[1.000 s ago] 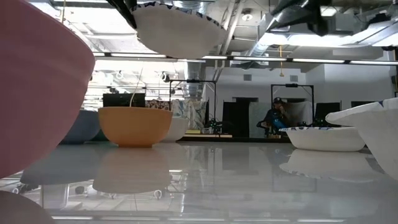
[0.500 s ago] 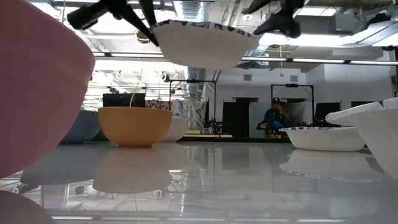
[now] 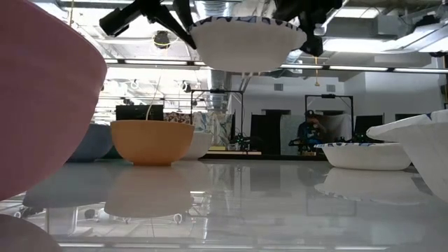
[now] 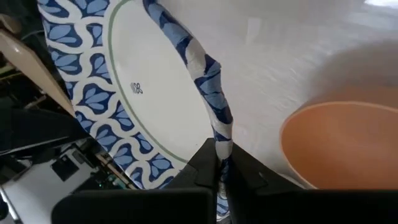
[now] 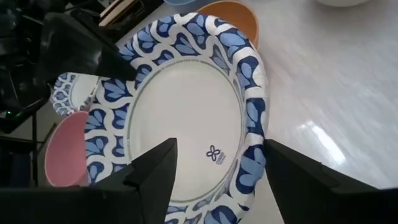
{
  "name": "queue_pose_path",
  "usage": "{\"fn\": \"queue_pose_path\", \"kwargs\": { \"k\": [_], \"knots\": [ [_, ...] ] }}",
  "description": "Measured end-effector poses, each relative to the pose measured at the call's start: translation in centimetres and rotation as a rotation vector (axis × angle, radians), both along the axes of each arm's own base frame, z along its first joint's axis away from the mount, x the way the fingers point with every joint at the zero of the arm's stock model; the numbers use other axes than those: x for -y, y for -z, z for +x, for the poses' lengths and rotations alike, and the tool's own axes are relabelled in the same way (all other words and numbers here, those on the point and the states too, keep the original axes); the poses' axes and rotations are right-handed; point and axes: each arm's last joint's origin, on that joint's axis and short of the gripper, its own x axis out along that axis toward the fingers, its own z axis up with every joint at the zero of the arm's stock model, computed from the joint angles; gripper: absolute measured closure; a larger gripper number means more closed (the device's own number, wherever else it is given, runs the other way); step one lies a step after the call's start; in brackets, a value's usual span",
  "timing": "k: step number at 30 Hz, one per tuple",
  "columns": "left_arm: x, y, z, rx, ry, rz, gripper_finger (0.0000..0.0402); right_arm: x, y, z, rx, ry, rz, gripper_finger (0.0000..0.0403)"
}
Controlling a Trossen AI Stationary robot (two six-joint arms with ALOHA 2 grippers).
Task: Nest bowls inside each other
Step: Stack the top left white paper bowl on top of the bottom right white paper bowl
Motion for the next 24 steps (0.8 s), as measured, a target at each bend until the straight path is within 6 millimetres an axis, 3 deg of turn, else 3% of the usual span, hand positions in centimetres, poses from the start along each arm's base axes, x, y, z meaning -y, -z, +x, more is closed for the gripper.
{"fn": "queue_pose_path", "kwargs": {
  "k": [17, 20, 24],
  "knots": [
    [-1.0, -0.3, 0.8, 0.035, 0.006, -0.013, 0.0401, 1.5, 1.4, 0.2, -0.107, 0.026, -0.019, 0.0150],
    [-1.2, -0.3, 0.8, 0.033, 0.001, -0.015, 0.0401, 1.5, 1.7, 0.3, -0.125, 0.024, -0.017, 0.0178],
    [-1.4, -0.3, 0.9, 0.025, 0.007, -0.005, 0.0401, 1.5, 1.8, 0.4, -0.128, 0.022, -0.015, 0.0256]
  ]
}}
